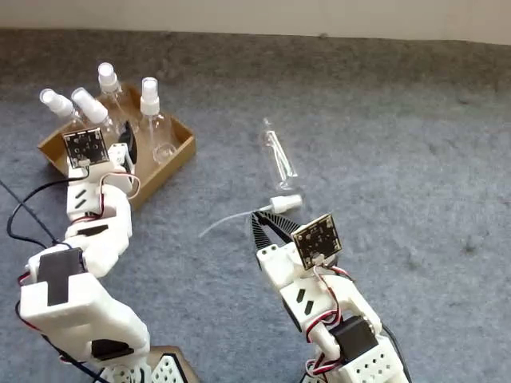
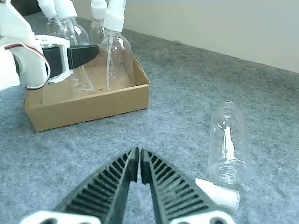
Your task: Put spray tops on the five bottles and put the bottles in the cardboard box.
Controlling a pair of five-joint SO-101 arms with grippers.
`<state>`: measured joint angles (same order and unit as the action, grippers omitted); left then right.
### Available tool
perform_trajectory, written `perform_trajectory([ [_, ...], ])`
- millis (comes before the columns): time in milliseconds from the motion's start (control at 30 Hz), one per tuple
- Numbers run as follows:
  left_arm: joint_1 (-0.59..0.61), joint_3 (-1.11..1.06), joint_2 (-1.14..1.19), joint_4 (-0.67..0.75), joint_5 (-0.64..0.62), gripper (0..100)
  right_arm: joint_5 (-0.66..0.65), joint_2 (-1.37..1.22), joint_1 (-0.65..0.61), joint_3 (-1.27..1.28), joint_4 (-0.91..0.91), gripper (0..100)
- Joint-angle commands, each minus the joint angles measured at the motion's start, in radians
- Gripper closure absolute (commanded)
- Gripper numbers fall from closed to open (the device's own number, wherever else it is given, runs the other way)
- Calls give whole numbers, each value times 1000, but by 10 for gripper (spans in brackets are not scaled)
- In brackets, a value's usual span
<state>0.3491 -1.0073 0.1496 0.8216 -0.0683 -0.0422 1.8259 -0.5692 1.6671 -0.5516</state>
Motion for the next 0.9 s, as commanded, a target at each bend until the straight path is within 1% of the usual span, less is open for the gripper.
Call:
perform_trajectory([
  [0, -13, 68, -12, 21, -8, 880, 0, 7, 12, 110, -1, 990],
  [700, -35, 64, -7, 18, -8, 880, 0, 7, 12, 110, -1, 990],
  [867, -35, 111, 85, 23, -8, 880, 0, 7, 12, 110, -1, 990],
])
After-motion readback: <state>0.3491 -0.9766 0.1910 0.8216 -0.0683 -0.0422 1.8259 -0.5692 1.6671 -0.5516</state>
